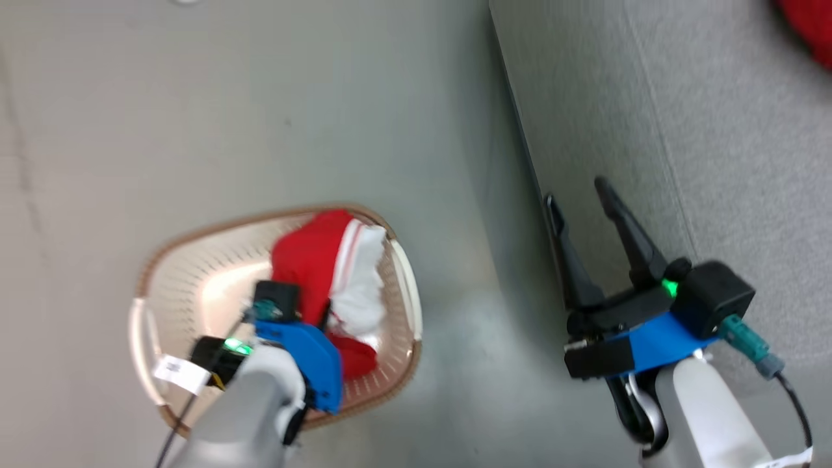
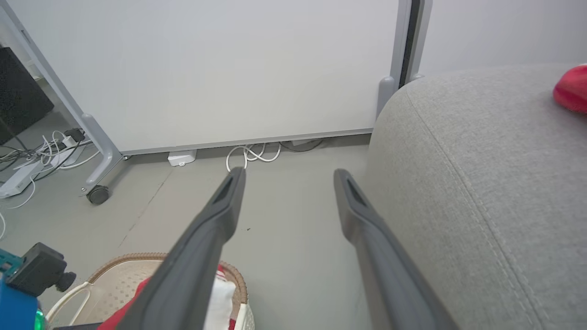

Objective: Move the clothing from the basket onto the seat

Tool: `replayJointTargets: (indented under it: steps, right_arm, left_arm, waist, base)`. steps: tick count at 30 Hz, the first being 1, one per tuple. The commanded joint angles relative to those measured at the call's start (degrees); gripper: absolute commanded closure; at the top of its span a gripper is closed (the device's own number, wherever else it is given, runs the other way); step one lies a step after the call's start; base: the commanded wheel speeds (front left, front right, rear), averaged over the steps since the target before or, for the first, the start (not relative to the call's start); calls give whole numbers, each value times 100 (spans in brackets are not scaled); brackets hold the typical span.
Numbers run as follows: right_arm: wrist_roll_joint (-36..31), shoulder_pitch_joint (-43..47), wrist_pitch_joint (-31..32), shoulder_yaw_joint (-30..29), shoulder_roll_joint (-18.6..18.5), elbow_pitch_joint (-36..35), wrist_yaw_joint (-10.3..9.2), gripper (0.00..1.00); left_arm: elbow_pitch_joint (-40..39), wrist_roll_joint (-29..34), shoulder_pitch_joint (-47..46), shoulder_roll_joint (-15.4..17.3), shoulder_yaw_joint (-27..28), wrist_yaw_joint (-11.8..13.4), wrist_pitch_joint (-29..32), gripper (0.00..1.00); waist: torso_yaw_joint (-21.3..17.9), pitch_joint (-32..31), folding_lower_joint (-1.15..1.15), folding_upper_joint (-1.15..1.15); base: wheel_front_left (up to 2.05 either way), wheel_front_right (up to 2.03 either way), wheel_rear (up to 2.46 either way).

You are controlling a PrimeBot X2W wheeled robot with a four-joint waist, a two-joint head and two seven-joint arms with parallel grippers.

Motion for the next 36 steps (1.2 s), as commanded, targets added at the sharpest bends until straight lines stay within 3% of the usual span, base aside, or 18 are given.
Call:
replayJointTargets:
  steps: [1,7,16,36]
  right_arm:
    - [-46,121,-20,-18,-11,47,3,0]
    - [-140,490,-19,-19,-10,273,3,0]
    - [-127,897,129,20,-11,366,3,0]
    - [-4,1417,519,312,-11,288,3,0]
  left_arm:
    - [-81,-52,110,-40,-73,-12,-28,100]
    - [-700,-335,421,-83,-711,-14,-102,100]
    - [-1463,-697,210,37,-1472,-15,-306,100]
    - [-2260,-1169,-973,-108,-2263,-15,-393,100]
  waist:
    - [482,-821,1,0]
    - [816,-1684,1,0]
    - [1158,-2476,1,0]
    - [1164,-3265,1,0]
  base:
    - [0,0,0]
    - [0,0,0]
    - [0,0,0]
    - [0,0,0]
